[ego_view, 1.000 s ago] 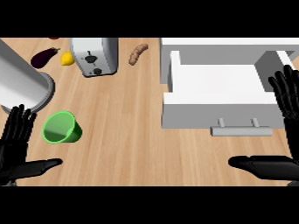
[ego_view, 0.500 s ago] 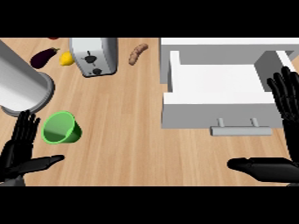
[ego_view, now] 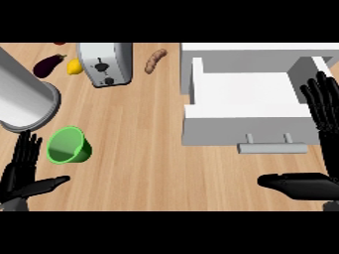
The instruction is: Pick up the cup, place it into the drawer and close the drawer
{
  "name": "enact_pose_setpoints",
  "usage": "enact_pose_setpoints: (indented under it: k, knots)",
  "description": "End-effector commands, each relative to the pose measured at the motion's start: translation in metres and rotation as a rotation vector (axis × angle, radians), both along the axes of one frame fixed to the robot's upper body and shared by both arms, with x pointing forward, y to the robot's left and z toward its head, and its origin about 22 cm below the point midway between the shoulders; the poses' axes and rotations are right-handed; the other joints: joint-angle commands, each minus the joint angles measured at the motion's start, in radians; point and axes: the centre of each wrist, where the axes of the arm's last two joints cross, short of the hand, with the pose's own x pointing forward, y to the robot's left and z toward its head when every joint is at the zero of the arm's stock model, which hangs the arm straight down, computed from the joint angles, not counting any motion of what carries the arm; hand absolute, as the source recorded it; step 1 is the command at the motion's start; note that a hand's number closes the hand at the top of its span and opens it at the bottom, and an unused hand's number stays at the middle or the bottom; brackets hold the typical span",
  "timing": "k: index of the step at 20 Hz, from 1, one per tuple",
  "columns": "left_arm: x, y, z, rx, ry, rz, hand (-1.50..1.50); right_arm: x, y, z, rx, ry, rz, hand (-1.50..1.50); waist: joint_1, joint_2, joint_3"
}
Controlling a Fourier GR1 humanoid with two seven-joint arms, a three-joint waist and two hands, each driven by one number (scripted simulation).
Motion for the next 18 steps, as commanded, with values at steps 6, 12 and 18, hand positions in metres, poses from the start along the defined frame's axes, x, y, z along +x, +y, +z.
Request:
enact_pose_setpoints:
  k: [6, 12, 18]
  knots:
    - [-0.01, -0.004, -0.016, 0.02, -0.057, -0.03, -1.5, -0.014, 0.0, 0.006, 0.01, -0.008, 0.015, -1.5, -0.011, 0.003, -0.002]
    - [0.018, -0.024, -0.011, 0.002, -0.066, -0.03, -1.5, 0.01, 0.0, 0.003, 0.012, -0.003, 0.031, -1.5, -0.012, 0.006, -0.002]
    - [0.006, -0.023, -0.018, -0.04, -0.065, -0.05, -1.5, -0.006, -0.004, 0.006, 0.001, -0.008, 0.024, -1.5, -0.015, 0.005, -0.002]
